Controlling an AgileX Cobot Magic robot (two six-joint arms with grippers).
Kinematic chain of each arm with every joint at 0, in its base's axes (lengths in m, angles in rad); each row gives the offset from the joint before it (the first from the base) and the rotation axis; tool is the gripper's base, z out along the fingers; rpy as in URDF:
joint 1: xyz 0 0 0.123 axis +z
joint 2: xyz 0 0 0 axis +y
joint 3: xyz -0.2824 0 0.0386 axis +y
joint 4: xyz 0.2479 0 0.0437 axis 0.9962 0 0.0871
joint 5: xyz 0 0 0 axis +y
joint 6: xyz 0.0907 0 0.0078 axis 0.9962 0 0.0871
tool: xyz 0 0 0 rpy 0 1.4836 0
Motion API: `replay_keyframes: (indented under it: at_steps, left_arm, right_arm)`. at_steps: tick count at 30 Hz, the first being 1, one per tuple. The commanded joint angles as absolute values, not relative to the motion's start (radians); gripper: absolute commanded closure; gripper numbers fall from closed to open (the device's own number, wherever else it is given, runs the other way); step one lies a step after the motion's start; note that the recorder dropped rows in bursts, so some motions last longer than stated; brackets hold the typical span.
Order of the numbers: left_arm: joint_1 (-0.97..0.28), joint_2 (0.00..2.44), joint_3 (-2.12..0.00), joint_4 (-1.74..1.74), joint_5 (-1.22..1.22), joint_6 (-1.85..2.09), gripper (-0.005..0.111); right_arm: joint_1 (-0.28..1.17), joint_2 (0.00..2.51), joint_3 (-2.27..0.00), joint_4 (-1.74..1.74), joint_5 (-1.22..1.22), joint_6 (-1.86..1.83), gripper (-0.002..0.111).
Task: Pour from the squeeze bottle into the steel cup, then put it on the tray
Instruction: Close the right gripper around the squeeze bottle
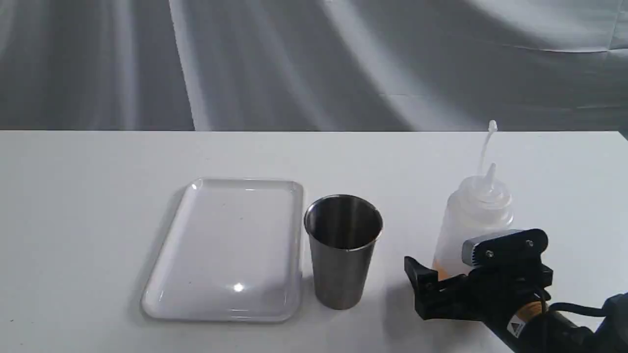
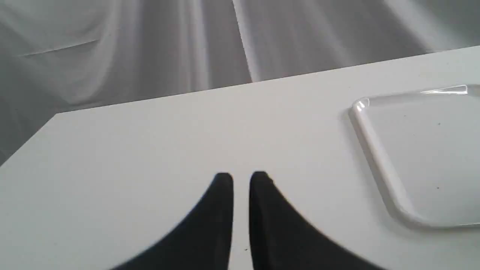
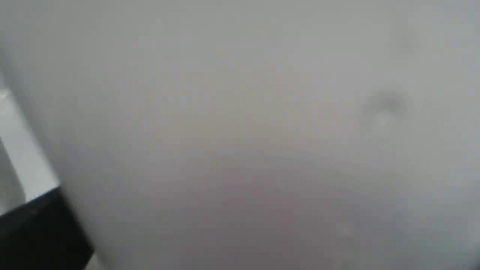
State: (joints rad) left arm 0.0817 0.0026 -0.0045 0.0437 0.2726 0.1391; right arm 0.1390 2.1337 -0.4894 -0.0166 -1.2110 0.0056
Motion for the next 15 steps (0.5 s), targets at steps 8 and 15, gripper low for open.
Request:
replay_keyframes:
  at_steps: [8,15]
  left_arm:
    - [0.082,0.0,0.0,0.044,0.266,0.137,0.098]
    - [0.082,0.0,0.0,0.044,0.266,0.137,0.098]
  right_arm:
    - [0.14,2.137,-0.515,-0.017,-1.221,0.0,0.014]
    - [0.14,2.137,-0.526,-0.022,-1.221,0.006,0.051]
